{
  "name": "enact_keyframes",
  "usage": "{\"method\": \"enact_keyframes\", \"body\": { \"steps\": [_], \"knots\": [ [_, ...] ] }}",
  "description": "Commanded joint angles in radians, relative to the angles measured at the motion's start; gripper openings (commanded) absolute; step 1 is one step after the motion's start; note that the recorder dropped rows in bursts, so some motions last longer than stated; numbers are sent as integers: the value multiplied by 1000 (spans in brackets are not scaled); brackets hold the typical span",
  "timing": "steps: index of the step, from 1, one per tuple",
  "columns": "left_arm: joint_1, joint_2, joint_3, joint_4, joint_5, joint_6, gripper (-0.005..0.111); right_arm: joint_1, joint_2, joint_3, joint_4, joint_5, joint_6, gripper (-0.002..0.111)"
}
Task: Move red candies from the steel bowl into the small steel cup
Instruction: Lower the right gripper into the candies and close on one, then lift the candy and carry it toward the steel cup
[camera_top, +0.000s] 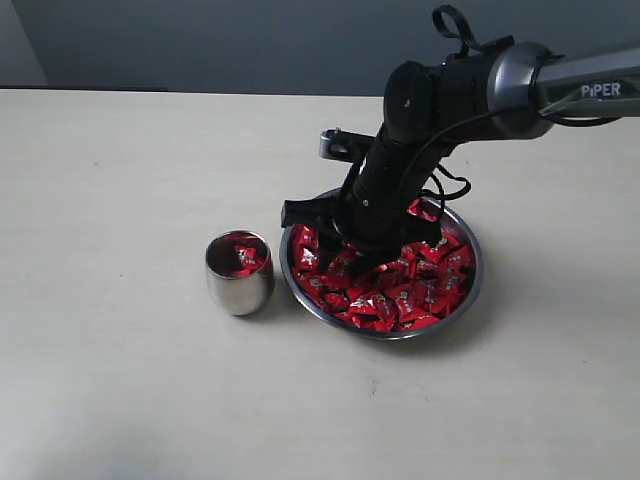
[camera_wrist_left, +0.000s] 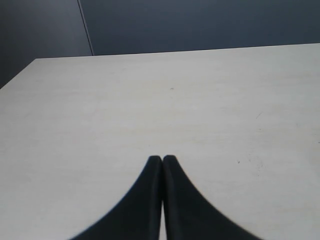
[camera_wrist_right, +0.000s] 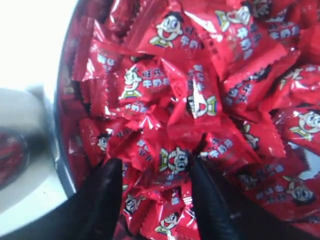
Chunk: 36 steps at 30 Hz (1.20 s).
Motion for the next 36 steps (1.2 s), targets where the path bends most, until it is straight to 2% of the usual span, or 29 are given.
{"method": "enact_keyframes", "body": {
  "steps": [1, 11, 19, 36],
  "knots": [
    [-7, -5, 5, 2, -8, -1, 0, -1, 21, -4, -4, -8, 8, 43],
    [-7, -5, 5, 2, -8, -1, 0, -1, 43, -4, -8, -21, 11, 41],
    [-7, -5, 5, 2, -8, -1, 0, -1, 43, -4, -8, -19, 11, 15],
    [-7, -5, 5, 2, -8, -1, 0, -1, -50, -7, -61, 11, 7, 15]
  ]
}}
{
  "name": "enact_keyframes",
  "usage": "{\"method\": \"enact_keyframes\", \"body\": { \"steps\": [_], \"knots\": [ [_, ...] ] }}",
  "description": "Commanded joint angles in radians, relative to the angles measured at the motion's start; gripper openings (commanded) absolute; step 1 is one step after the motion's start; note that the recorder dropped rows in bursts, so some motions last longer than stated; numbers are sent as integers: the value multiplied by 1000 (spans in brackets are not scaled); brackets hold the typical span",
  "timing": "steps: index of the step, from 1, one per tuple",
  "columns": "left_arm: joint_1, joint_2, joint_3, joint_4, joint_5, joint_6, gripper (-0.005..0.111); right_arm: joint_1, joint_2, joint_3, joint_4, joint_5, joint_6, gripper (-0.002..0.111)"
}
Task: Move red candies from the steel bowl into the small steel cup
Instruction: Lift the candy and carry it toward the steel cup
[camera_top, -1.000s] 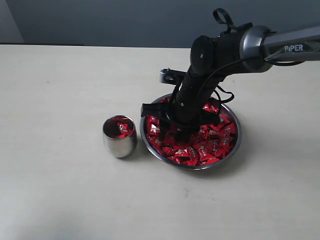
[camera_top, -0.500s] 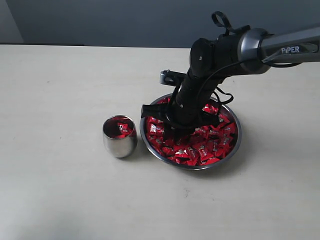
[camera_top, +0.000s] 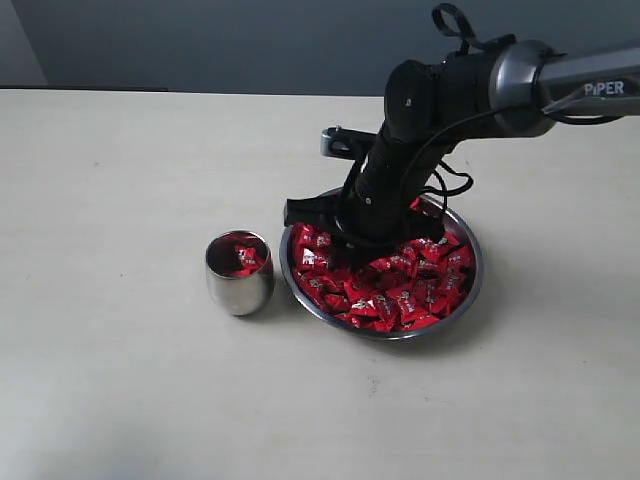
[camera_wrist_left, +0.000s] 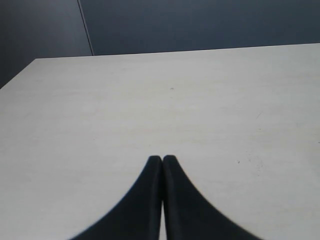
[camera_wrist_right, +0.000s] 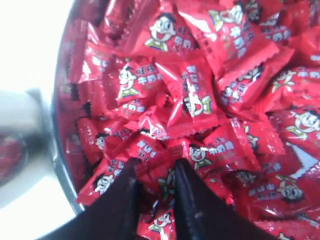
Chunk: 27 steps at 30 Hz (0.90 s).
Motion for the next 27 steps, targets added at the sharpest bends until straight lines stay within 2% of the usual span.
{"method": "enact_keyframes", "body": {
  "steps": [1, 7, 13, 17, 23, 27],
  "knots": [
    [-7, -5, 5, 2, -8, -1, 0, -1, -51, -6, -46, 11, -6, 15],
    [-7, -5, 5, 2, -8, -1, 0, -1, -89, -57, -90, 73, -14, 15],
    [-7, -5, 5, 2, -8, -1, 0, 1, -89, -215, -86, 179, -82, 15],
    [-7, -5, 5, 2, -8, -1, 0, 9, -83, -315, 55, 185, -220, 15],
    [-7, -5, 5, 2, -8, -1, 0, 151, 30, -459, 32, 221, -257, 15],
    [-7, -5, 5, 2, -8, -1, 0, 172, 106, -507, 0, 300, -257, 15]
  ]
}}
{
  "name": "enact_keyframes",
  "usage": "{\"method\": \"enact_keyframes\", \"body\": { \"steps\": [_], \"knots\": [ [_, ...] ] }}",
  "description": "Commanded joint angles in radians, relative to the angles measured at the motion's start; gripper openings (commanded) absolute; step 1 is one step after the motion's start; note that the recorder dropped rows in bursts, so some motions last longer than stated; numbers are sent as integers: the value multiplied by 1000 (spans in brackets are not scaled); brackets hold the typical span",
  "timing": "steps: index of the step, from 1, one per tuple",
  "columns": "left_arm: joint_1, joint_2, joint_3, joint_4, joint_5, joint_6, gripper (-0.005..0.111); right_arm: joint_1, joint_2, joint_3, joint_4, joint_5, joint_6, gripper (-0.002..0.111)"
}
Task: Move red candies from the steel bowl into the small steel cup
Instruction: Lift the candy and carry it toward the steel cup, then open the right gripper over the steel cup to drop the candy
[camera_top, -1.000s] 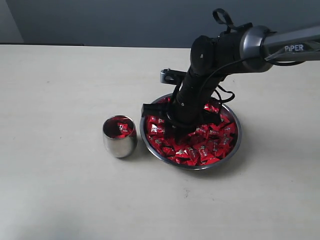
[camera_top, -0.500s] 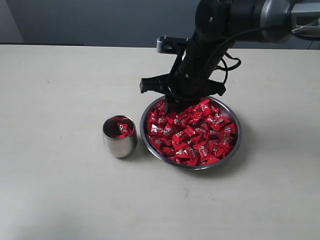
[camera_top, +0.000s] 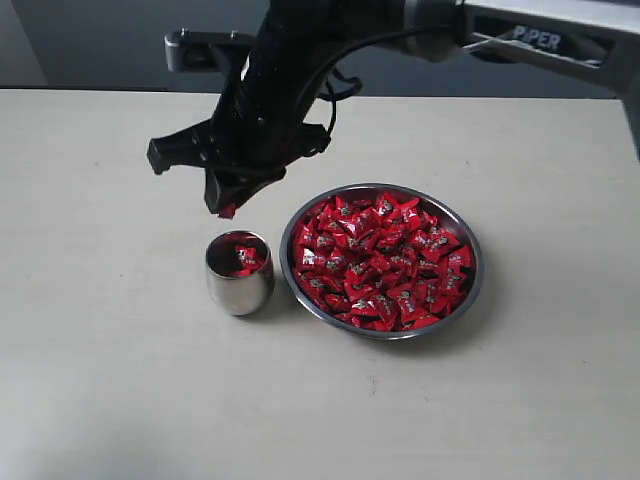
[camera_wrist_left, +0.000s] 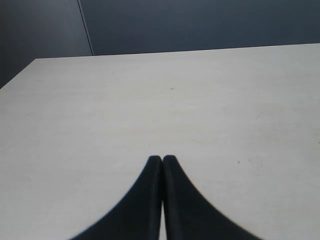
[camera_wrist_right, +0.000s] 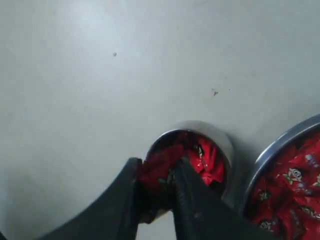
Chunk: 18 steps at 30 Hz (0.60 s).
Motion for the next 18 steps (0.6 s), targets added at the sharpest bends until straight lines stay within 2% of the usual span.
{"method": "enact_keyframes", "body": {
  "steps": [1, 18],
  "knots": [
    [-7, -5, 5, 2, -8, -1, 0, 12, 51, -31, -32, 55, -13, 15],
    [-7, -5, 5, 2, -8, -1, 0, 40, 109, -30, -97, 28, -31, 15]
  ]
}}
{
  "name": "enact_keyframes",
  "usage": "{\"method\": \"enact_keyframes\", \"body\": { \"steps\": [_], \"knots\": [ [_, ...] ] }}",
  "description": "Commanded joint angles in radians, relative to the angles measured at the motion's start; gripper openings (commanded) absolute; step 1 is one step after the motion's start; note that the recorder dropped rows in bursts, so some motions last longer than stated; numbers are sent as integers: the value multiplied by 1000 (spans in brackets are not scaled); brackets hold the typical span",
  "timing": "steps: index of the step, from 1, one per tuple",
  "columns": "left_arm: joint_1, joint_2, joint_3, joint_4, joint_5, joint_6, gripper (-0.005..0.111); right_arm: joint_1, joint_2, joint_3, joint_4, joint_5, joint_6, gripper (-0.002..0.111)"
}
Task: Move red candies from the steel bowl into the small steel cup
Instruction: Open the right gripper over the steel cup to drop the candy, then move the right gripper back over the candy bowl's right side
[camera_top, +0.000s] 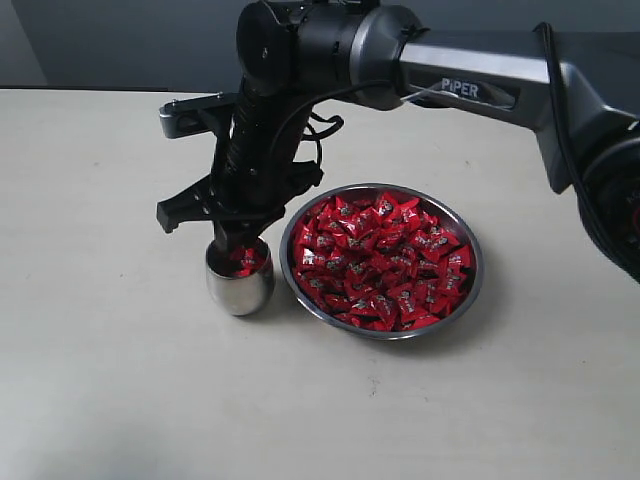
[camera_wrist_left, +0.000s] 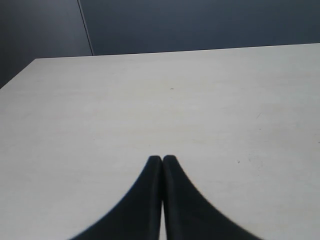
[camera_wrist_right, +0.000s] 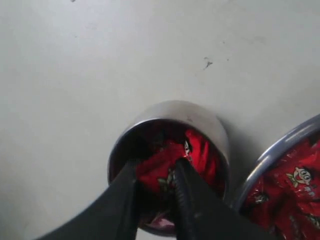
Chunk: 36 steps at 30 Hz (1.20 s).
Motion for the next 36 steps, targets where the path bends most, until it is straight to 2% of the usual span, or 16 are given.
{"method": "enact_keyframes", "body": {
  "steps": [1, 8, 16, 27, 31, 36],
  "knots": [
    [-7, -5, 5, 2, -8, -1, 0, 9, -3, -9, -22, -13, -10, 15],
    [-7, -5, 5, 2, -8, -1, 0, 9, -3, -9, -20, -23, -10, 16],
    [-7, -5, 5, 2, -8, -1, 0, 9, -3, -9, -20, -23, -10, 38],
    [-7, -5, 5, 2, -8, -1, 0, 9, -27, -35, -47, 2, -10, 38],
    [-7, -5, 5, 2, -8, -1, 0, 7, -87, -35, -168, -8, -1, 38],
    [-7, -5, 5, 2, -8, -1, 0, 7, -156, -33, -450, -26, 107, 38]
  ]
}}
